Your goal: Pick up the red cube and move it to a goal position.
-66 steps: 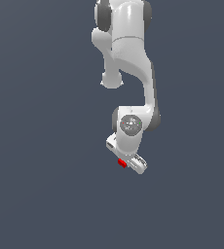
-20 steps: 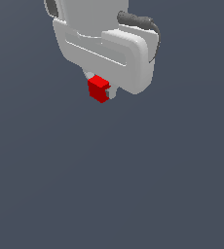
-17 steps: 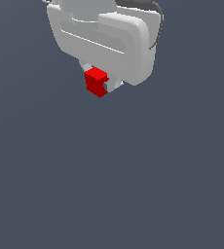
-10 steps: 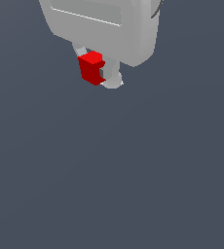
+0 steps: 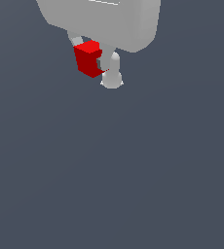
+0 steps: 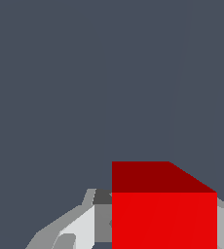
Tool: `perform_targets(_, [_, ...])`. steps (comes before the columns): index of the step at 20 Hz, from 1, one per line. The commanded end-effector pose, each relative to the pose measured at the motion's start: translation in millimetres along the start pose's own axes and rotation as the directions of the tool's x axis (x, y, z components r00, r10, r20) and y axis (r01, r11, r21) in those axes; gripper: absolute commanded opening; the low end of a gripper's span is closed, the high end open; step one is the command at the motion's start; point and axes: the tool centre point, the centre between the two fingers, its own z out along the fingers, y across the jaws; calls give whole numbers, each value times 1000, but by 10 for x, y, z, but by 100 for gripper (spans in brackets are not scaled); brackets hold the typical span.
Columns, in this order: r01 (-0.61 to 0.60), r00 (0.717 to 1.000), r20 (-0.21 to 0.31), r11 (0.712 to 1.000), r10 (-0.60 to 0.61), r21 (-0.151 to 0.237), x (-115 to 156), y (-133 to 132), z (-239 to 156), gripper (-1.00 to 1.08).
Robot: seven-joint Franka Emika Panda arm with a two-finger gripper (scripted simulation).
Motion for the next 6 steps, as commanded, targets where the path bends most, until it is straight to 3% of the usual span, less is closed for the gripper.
perform_targets(1, [0, 1000, 0, 1000, 0, 0, 4, 0, -22, -100])
perform_targets(6, [0, 1000, 0, 1000, 0, 0, 7, -1, -32, -100])
